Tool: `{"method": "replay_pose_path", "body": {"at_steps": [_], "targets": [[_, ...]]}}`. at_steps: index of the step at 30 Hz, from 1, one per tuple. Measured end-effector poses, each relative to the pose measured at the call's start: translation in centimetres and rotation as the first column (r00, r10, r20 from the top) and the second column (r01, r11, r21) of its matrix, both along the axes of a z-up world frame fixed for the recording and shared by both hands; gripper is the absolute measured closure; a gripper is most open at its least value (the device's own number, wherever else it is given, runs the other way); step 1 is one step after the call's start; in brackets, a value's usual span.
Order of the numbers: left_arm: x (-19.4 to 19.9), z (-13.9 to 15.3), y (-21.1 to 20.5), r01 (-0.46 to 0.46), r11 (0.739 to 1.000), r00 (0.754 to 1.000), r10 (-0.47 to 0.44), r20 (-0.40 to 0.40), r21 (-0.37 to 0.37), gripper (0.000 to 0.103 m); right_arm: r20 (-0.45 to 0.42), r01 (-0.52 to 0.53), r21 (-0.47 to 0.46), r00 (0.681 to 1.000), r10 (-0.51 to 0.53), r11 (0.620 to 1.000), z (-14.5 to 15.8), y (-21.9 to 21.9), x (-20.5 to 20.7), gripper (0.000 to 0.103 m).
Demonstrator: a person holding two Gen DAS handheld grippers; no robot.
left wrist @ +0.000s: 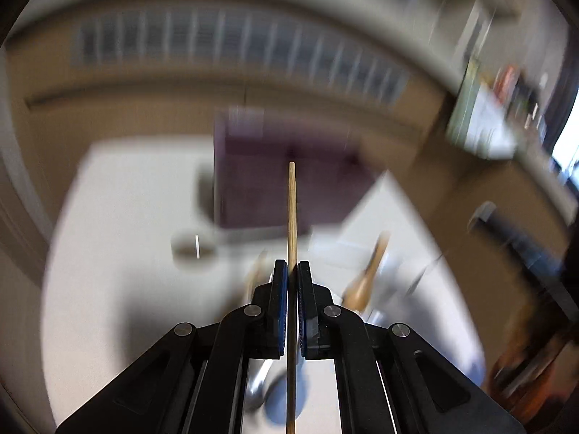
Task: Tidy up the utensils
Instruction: 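Lower the chopstick into the holder with the left tool while the right tool drops the ball utensil in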
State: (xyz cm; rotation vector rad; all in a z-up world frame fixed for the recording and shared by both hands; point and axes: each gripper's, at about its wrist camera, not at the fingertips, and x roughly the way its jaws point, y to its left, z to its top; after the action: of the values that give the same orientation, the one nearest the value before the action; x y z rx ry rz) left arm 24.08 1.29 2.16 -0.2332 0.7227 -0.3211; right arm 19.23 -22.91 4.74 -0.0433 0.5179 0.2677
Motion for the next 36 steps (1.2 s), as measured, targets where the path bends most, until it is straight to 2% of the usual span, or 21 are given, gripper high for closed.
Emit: {"method": "replay_pose_path", "body": {"at_steps": [1, 2, 3, 5, 6, 7, 8, 10, 11, 14, 16, 19, 24, 28, 31, 34, 36], "targets": [[-0.2, 1.9, 0.4, -0.031, 0.999, 0.996, 0.034, 0.079, -0.035, 0.098, 0.015, -0.007, 0.008, 1.0, 0.007, 1.0, 0.9, 0.1, 0.2, 0.084], [-0.1, 4.6, 0.8, -0.072, 0.994, 0.977, 0.088, 0.195, -0.087, 0.098, 0.038, -0.015, 0.021, 0.999, 0.015, 1.0, 2.1, 0.1, 0.5, 0.084], [0.0, 6.1, 1.0, -0.102, 0.988, 0.954, 0.131, 0.271, -0.118, 0.098, 0.076, -0.024, 0.034, 0.997, 0.022, 0.999, 3.7, 0.3, 0.9, 0.084], [0.8, 8.2, 1.2, -0.142, 0.975, 0.892, 0.201, 0.406, -0.17, 0.098, 0.144, -0.04, 0.05, 0.989, 0.032, 0.998, 6.5, 0.6, 1.5, 0.084], [1.4, 8.7, 1.2, -0.168, 0.967, 0.848, 0.241, 0.472, -0.191, 0.098, 0.176, -0.053, 0.057, 0.983, 0.042, 0.997, 8.0, 0.9, 2.1, 0.084], [2.3, 8.7, 1.0, -0.198, 0.96, 0.809, 0.274, 0.52, -0.197, 0.098, 0.194, -0.063, 0.062, 0.98, 0.05, 0.996, 9.0, 1.2, 2.7, 0.084], [3.3, 8.4, 0.7, -0.222, 0.956, 0.787, 0.292, 0.543, -0.191, 0.098, 0.208, -0.077, 0.072, 0.976, 0.061, 0.994, 9.9, 1.5, 3.7, 0.084], [5.3, 7.3, 0.4, -0.248, 0.952, 0.776, 0.306, 0.552, -0.18, 0.098, 0.201, -0.096, 0.094, 0.977, 0.076, 0.991, 10.4, 1.9, 5.5, 0.084], [6.4, 6.6, 0.5, -0.256, 0.949, 0.777, 0.314, 0.546, -0.183, 0.098, 0.191, -0.107, 0.101, 0.978, 0.086, 0.989, 10.3, 2.1, 6.6, 0.084], [10.0, 4.1, 1.1, -0.262, 0.945, 0.815, 0.325, 0.48, -0.195, 0.098, 0.156, -0.109, 0.091, 0.983, 0.094, 0.99, 8.9, 3.0, 9.5, 0.084], [11.2, 2.8, 1.1, -0.273, 0.944, 0.823, 0.328, 0.464, -0.183, 0.098, 0.115, -0.107, 0.081, 0.989, 0.097, 0.991, 7.2, 3.5, 11.4, 0.084], [12.5, 0.6, 1.0, -0.267, 0.949, 0.85, 0.315, 0.422, -0.17, 0.098, 0.022, -0.106, 0.09, 0.994, 0.104, 0.99, 3.9, 3.8, 13.7, 0.084], [12.1, -1.9, 0.5, -0.227, 0.965, 0.897, 0.261, 0.358, -0.135, 0.098, -0.078, -0.091, 0.073, 0.992, 0.097, 0.993, -0.2, 3.6, 15.2, 0.084], [12.1, -3.3, 0.7, -0.174, 0.975, 0.945, 0.205, 0.256, -0.138, 0.095, -0.181, -0.131, 0.175, 0.97, 0.163, 0.976, -2.1, 2.7, 16.2, 0.082], [11.4, -3.4, 1.5, -0.177, 0.974, 0.956, 0.204, 0.211, -0.144, 0.091, -0.174, -0.15, 0.217, 0.966, 0.189, 0.965, -2.3, 1.7, 15.6, 0.081], [9.5, -2.9, 3.2, -0.196, 0.968, 0.954, 0.226, 0.197, -0.159, 0.082, -0.094, -0.107, 0.132, 0.988, 0.12, 0.985, -1.3, 0.9, 13.6, 0.08], [7.7, -2.7, 4.7, -0.231, 0.959, 0.946, 0.26, 0.194, -0.162, 0.081, -0.031, -0.059, 0.07, 0.998, 0.062, 0.996, -0.8, 0.1, 12.1, 0.073]]}}
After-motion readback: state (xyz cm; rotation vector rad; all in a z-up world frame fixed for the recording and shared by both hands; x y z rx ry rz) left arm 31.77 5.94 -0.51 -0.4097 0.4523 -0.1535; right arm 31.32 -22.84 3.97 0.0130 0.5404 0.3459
